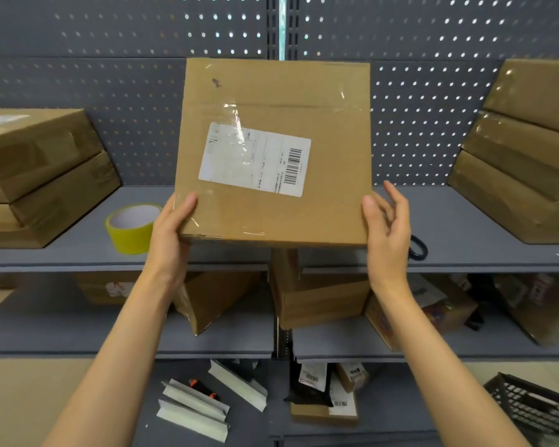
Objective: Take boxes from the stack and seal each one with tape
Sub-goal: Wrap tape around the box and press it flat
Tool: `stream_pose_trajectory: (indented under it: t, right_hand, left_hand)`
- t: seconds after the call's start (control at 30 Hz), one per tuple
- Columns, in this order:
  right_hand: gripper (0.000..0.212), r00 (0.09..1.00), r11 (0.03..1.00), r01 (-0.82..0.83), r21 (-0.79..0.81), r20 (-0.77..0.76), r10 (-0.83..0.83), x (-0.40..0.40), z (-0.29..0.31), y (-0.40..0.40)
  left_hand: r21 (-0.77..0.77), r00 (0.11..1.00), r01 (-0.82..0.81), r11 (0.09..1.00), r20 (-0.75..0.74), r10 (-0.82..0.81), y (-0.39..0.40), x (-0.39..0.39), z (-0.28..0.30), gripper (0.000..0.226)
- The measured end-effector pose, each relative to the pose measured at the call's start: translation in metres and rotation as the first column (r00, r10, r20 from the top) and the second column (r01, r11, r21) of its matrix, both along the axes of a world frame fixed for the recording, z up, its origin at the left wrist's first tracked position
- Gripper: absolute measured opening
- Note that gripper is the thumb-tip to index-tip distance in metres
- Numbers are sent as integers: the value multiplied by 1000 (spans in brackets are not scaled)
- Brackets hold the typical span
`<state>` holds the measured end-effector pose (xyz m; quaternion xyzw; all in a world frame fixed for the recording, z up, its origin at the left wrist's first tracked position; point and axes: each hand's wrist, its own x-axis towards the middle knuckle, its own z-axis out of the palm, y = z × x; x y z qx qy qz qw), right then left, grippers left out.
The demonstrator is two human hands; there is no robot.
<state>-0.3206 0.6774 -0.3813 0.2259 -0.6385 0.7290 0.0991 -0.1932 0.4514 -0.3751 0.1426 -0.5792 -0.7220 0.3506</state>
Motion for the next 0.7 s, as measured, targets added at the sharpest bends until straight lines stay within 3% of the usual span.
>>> stream_pose_trajectory:
  t: [0.07,0.2,0.23,0.33,0.4,0.7]
  right_hand:
    - [60,984,988,-155,29,97,151,-7,6,5]
    - [102,906,925,-375,67,238,350,-15,7,12]
    - [103,901,920,-387,69,240,361,-13,7,13]
    - [69,915,926,-369,76,204,348,-11,7,17]
    - [62,918,931,-361,51,197,345,-10,7,20]
    - [91,907,929,-365,-56,205,368,-19,12,33]
  left_hand:
    - [78,1000,6,997,25,-8,0,0,5,17]
    - [131,997,21,991,69,-30,-2,1,12,19]
    - [134,997,21,991,72,-31,-1,2,14,19]
    - [139,997,21,990,74,-31,3,2,15,21]
    - [136,997,13,991,79,-24,9,2,16,21]
    - [143,995,-83,986,58,76,44,-5,19,14]
